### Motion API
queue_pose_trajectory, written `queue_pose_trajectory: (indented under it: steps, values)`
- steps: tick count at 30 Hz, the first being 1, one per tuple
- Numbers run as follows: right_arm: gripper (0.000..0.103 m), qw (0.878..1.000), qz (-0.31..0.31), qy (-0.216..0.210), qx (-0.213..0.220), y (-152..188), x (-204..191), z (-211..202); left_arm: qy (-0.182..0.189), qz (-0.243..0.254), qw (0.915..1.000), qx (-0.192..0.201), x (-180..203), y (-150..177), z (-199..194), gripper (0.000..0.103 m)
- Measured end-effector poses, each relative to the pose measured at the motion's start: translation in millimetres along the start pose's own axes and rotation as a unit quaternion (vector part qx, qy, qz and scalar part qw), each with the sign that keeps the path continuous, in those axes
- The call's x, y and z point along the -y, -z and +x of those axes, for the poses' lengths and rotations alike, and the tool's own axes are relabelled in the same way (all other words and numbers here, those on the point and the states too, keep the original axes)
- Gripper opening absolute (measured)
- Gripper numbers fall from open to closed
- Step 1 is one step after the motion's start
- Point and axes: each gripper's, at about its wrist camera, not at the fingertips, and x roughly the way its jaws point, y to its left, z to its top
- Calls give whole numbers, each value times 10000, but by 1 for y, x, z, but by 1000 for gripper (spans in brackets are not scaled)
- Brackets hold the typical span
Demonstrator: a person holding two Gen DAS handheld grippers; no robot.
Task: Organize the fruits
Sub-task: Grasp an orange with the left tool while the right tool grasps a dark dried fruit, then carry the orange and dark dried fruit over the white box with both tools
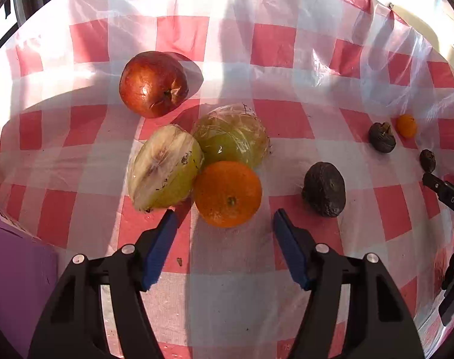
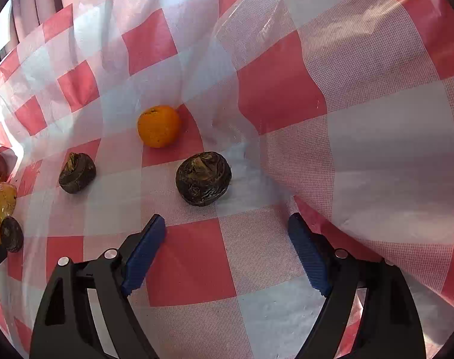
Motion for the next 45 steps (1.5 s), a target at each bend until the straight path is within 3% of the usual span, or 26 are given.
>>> queue_pose_trajectory:
  steps: [6, 9, 11, 12, 14, 21, 29, 38, 45]
  values:
    - [74, 9999, -55, -62, 151, -21, -9, 14, -57, 112, 9996, 240, 0, -14, 12, 64]
    - [58, 9996, -90, -81, 250, -25, -15, 16, -62, 124, 9993, 335, -1, -17, 16, 64]
    - [41, 9995, -129, -79, 285, -29, -18, 16, -53, 127, 9992, 380, -1, -17, 18, 63]
    - [39, 9994, -135, -57, 303, -30, -20, 16, -66, 130, 9990, 412, -1, -18, 18, 54]
    - [39, 9995, -78, -80, 307, -30, -19, 16, -30, 239, 9988, 431, 0, -13, 12, 41]
    - [38, 9994, 102, -205, 261, -27, -11, 10, 142, 54, 9996, 240, -2, 9, -10, 41]
    - [38, 9970, 434, -611, 198, 11, -1, -31, 234, 340, 9991, 23, 10, 66, -44, 41]
    - [38, 9950, -317, -934, -142, 79, -33, -82, 225, 618, 9977, -166, 11, 89, -66, 41]
    - [38, 9955, -326, -856, -247, 116, -57, -120, 509, 1217, 9912, -73, 23, 91, -97, 41]
